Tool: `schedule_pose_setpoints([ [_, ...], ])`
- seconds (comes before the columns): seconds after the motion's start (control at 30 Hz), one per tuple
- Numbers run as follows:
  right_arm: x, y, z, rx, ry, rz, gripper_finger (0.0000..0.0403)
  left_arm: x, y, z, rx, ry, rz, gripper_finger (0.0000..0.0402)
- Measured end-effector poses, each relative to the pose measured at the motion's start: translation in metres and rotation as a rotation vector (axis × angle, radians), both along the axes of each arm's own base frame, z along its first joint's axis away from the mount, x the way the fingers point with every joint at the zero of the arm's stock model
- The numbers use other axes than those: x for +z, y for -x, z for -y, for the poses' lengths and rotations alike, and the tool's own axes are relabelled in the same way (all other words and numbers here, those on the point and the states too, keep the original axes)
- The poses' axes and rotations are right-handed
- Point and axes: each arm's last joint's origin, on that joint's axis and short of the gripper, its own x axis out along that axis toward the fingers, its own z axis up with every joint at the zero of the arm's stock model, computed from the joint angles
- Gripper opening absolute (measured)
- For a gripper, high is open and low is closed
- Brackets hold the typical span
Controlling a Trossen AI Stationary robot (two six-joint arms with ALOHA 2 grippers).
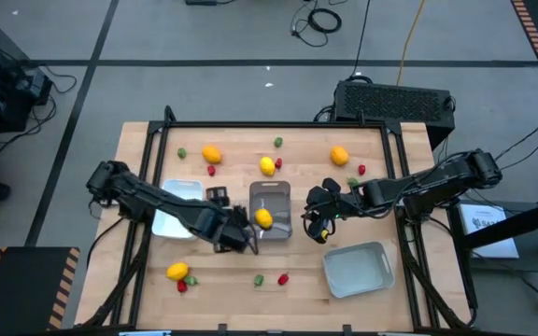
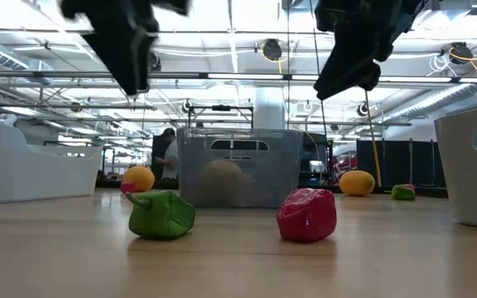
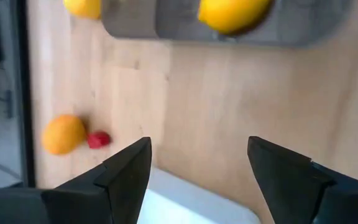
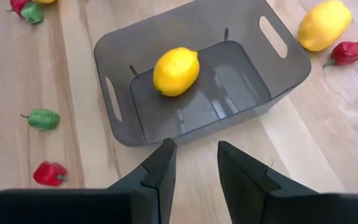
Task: Sort produce into baskets
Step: Put the lemon into the black bin
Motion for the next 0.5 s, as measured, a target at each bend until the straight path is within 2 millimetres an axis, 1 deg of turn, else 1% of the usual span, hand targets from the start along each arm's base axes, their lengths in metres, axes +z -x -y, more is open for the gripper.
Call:
schedule_pose_setpoints([
  [0.1,0.000,0.001,-0.003,0.006,-0.004,0.001,0.0109,0.011,0.021,0.013,0.042,0.083,-0.044,0.0274],
  [0.23,0.001,0.000,-0.008,0.024,-0.009,0.017,0.0109,0.022,0.044,0.040,0.054,0.211,-0.016,0.0274],
  [0.4,0.002,0.000,-0.012,0.037,-0.012,0.036,0.0109,0.026,0.073,0.079,0.062,0.291,-0.009,0.0274],
  [0.5,0.003,-0.001,-0.012,0.039,-0.015,0.052,0.0109,0.025,0.086,0.095,0.089,0.325,-0.013,0.0274],
])
